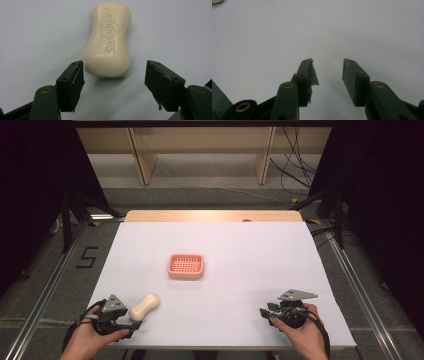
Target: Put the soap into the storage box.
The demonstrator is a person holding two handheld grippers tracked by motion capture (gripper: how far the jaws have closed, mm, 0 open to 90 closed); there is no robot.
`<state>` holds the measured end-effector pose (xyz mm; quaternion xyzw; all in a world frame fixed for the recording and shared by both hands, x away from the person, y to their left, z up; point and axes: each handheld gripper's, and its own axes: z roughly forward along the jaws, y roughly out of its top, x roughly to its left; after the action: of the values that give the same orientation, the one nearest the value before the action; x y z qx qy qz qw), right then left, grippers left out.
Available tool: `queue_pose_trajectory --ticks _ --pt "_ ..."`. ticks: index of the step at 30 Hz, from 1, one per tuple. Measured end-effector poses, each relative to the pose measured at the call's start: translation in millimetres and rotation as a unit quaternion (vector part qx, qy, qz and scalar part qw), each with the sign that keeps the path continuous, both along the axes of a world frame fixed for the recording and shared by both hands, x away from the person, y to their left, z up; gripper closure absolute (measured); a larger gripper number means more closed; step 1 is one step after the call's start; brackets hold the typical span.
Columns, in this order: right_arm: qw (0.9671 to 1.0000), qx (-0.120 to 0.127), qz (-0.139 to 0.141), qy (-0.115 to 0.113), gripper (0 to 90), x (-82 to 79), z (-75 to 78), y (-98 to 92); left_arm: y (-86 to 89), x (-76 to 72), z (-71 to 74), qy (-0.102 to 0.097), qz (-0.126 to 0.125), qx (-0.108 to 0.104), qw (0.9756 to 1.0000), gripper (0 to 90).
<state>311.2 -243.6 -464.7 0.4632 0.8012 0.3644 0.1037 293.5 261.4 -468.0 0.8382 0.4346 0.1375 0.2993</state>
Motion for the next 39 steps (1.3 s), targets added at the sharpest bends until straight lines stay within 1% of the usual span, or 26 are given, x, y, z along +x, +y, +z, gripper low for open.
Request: queue_pose_trajectory --ticks 1,2,3,6,7,9,10,11,12,13,15,17,19,20,22,24,25,27,29,30,31,32,35,36,37,39 --pt "0.9999 -0.003 0.006 -0.011 60.1 1.3 -0.9 -0.6 0.5 0.3 1.2 0.003 0.000 0.007 1.0000 31.1" --pt "1.0000 -0.003 0.002 -0.003 60.1 0.3 -0.3 -0.1 0.3 0.3 2.0 0.007 0.000 0.008 0.9999 31.1" --pt "1.0000 -0.005 0.001 -0.003 60.1 0.2 -0.3 0.1 0.1 0.5 2.2 0.008 -0.001 0.002 1.0000 31.1" --pt "1.0000 -0.003 -0.001 -0.002 59.8 0.4 0.0 0.4 0.4 3.1 5.0 0.008 0.002 0.005 1.0000 31.2" --pt "1.0000 -0.004 0.001 -0.007 59.6 0.5 0.1 0.1 0.9 4.7 6.6 0.013 0.004 0.009 0.9999 31.6" --pt "1.0000 -0.005 -0.007 0.000 59.5 -0.7 0.8 0.4 0.7 8.3 10.0 0.021 0.002 0.007 0.9998 32.2" --pt "1.0000 -0.005 -0.008 0.001 59.5 -0.7 0.8 0.3 1.6 11.2 13.1 0.026 -0.003 0.021 0.9994 32.7" --pt "0.9999 -0.007 -0.009 0.000 59.4 -0.7 0.9 0.2 2.0 13.4 16.3 0.040 -0.005 0.023 0.9989 32.9" --pt "0.9998 -0.009 -0.004 -0.019 59.3 0.7 -1.0 -0.7 2.6 16.6 20.4 0.059 -0.012 0.032 0.9977 32.9" --pt "0.9999 -0.006 -0.011 -0.010 59.3 -0.6 1.2 0.0 1.9 18.9 20.8 0.063 -0.008 0.033 0.9974 31.8" --pt "0.9999 -0.007 -0.011 -0.011 59.0 -0.5 1.5 -0.3 1.5 23.8 25.9 0.071 -0.009 0.037 0.9968 31.0" --pt "0.9999 -0.006 -0.009 -0.009 58.8 -0.2 0.9 -0.5 1.9 30.6 31.4 0.093 -0.017 0.055 0.9940 31.0" --pt "0.9999 -0.010 -0.010 -0.008 58.7 -1.0 0.6 -0.6 0.9 35.5 33.9 0.100 -0.017 0.059 0.9931 31.1" --pt "0.9997 -0.014 -0.004 -0.019 58.7 0.4 -0.4 -1.2 0.2 39.4 35.4 0.110 -0.020 0.068 0.9914 31.1" --pt "0.9999 -0.012 -0.006 -0.007 58.5 0.1 0.7 -0.1 -2.1 45.0 36.4 0.126 -0.025 0.073 0.9890 31.8" --pt "0.9999 -0.010 -0.008 -0.004 58.0 -0.2 0.6 0.9 -6.1 50.1 35.8 0.131 -0.021 0.079 0.9881 32.0" --pt "0.9997 -0.013 0.008 -0.020 57.9 2.2 -2.1 -0.4 -7.7 52.7 36.2 0.135 -0.026 0.086 0.9867 32.1" --pt "1.0000 -0.008 -0.002 -0.003 57.8 0.4 -0.6 1.2 -11.8 56.4 37.4 0.146 -0.030 0.092 0.9846 32.1" --pt "0.9999 -0.010 -0.005 -0.005 57.8 -0.3 0.0 1.3 -15.7 60.0 37.7 0.151 -0.036 0.094 0.9834 32.1" --pt "0.9999 -0.011 -0.005 -0.005 57.8 -0.3 0.1 1.3 -18.5 60.7 37.6 0.162 -0.035 0.098 0.9813 32.1" --pt "0.9999 -0.011 -0.005 -0.005 57.8 -0.5 0.1 1.2 -18.7 62.5 38.4 0.170 -0.048 0.113 0.9779 32.1" --pt "0.9999 -0.010 -0.003 -0.005 57.8 -0.1 -0.3 1.1 -21.8 61.7 37.2 0.177 -0.037 0.108 0.9776 32.0" --pt "0.9999 -0.012 -0.003 -0.003 57.8 0.0 -0.4 1.3 -26.5 66.2 35.3 0.186 -0.042 0.119 0.9744 32.1" --pt "0.9999 -0.012 -0.002 -0.003 57.8 0.3 -0.6 1.5 -27.7 68.3 36.0 0.192 -0.046 0.129 0.9718 32.2" --pt "0.9998 -0.016 0.002 -0.010 57.8 0.8 -1.4 0.9 -29.1 69.8 35.9 0.194 -0.045 0.132 0.9711 32.2" --pt "0.9999 -0.009 -0.005 0.001 57.6 -1.0 -0.5 2.6 -31.3 72.6 35.7 0.196 -0.046 0.138 0.9698 32.2"
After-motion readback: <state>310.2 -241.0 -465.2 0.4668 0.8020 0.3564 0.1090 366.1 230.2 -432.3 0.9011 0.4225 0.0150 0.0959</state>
